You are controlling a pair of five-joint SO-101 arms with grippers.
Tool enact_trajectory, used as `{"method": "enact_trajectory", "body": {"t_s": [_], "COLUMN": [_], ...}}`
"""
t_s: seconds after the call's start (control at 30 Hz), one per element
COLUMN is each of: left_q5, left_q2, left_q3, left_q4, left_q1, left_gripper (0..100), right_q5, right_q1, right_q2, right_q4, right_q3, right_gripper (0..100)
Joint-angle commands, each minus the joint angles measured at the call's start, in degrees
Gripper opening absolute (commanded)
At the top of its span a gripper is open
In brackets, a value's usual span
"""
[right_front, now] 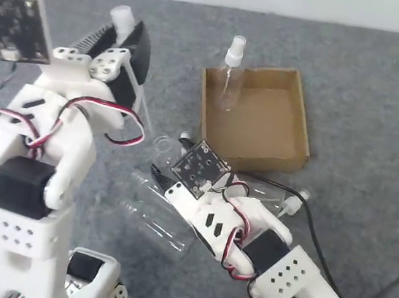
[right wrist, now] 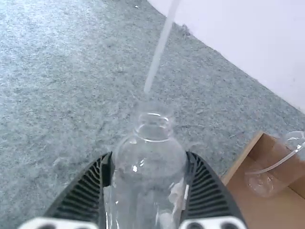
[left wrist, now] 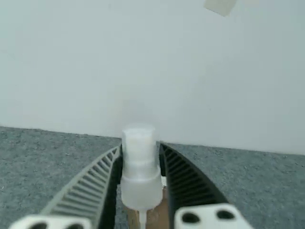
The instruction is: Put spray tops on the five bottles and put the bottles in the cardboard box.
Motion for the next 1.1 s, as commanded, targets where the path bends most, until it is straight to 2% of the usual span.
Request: {"method": "enact_trajectory", "body": {"t_s": [0.0,0.37,0.63,0.8,0.97,1.07], "left_q5": [0.79,0.79,0.18,-3.08,-3.08,-3.08], "left_q2": [-0.62,-1.23,-6.68,-14.95,-18.90,-18.81], "left_q3": [1.01,13.32,20.53,28.44,32.31,32.48], "left_q4": [-1.76,-1.58,-1.23,-1.23,-1.76,-2.46], "left_q1": [1.41,3.52,3.43,3.78,3.87,4.48], "left_gripper": [2,2,2,2,2,2], "right_q5": [-0.62,-0.53,-0.18,-2.02,-13.80,-13.19], "right_q1": [-0.31,0.04,-0.92,0.57,3.03,2.86], "right_q2": [-2.15,-2.86,-2.86,-2.42,-2.24,-2.15], "right_q4": [-1.19,-0.48,7.69,-2.77,-13.67,-18.15], "right_q3": [-0.53,-0.44,-0.53,0.18,5.01,7.91], "right_gripper": [0.6,0.6,0.9,0.6,0.6,0.6]}}
